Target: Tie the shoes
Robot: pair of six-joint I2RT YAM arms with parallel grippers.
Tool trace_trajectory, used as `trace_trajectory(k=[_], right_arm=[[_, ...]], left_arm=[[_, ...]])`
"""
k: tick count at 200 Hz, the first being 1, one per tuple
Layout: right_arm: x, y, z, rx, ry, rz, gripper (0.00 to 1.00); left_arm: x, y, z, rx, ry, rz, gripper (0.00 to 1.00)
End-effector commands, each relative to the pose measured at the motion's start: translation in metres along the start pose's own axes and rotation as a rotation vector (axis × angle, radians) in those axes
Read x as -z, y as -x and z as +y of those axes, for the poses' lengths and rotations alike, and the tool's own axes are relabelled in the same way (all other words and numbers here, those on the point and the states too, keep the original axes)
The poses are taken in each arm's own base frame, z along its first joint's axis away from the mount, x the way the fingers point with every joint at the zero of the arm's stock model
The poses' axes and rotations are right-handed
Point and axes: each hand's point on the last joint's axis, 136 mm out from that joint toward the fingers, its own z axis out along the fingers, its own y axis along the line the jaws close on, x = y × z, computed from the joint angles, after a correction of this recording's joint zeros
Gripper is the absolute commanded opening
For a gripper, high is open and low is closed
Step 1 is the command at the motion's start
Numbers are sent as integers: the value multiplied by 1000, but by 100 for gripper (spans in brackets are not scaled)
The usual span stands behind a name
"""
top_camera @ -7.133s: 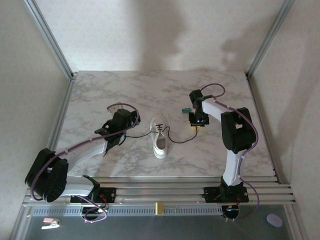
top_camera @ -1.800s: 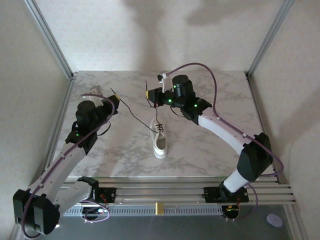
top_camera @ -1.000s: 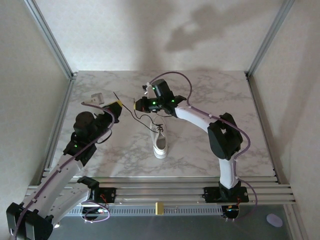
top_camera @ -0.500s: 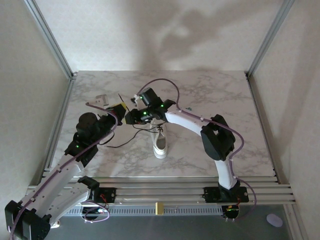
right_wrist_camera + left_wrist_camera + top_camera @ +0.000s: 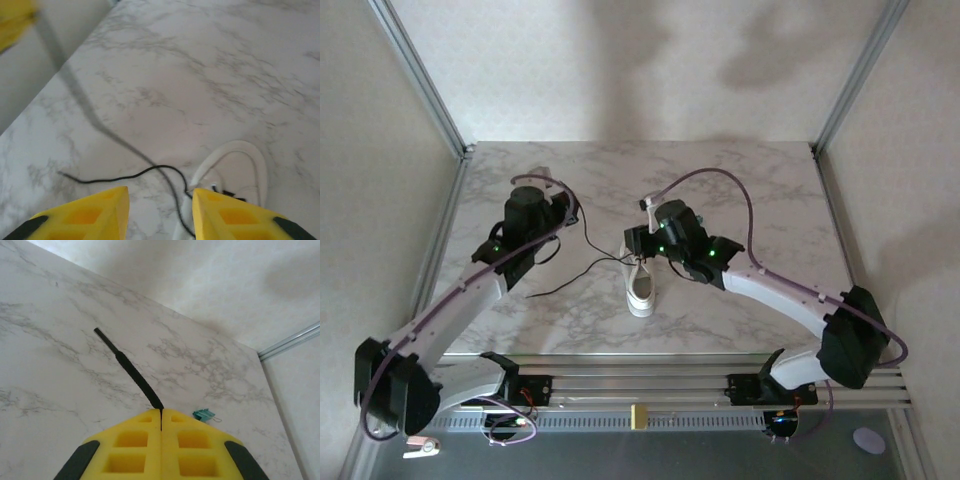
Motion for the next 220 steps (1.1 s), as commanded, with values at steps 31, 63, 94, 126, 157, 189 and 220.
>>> trace_trajectory(k=[31, 63, 94, 126, 157, 189, 220], right_arm=[[-19, -52, 84, 382, 223, 145, 38], [-58, -80, 122, 502, 266, 239, 37], [-96, -103, 150, 551, 329, 335, 37], [-129, -124, 167, 585, 379, 424, 39], [-153, -135, 177, 613, 418, 474, 44], [-172, -150, 183, 621, 449, 522, 45], [-184, -162, 184, 612, 468, 564, 44]], left_arm=[[-45, -4, 26, 35, 88, 199, 0], [-69, -6, 48, 54, 120, 298, 0], [-93, -23, 63, 51, 141, 395, 0], [-105, -33, 78, 46, 177, 433, 0], [-107, -33, 84, 46, 189, 432, 0], [-108, -33, 89, 50, 197, 434, 0], [-111, -34, 91, 54, 195, 437, 0]])
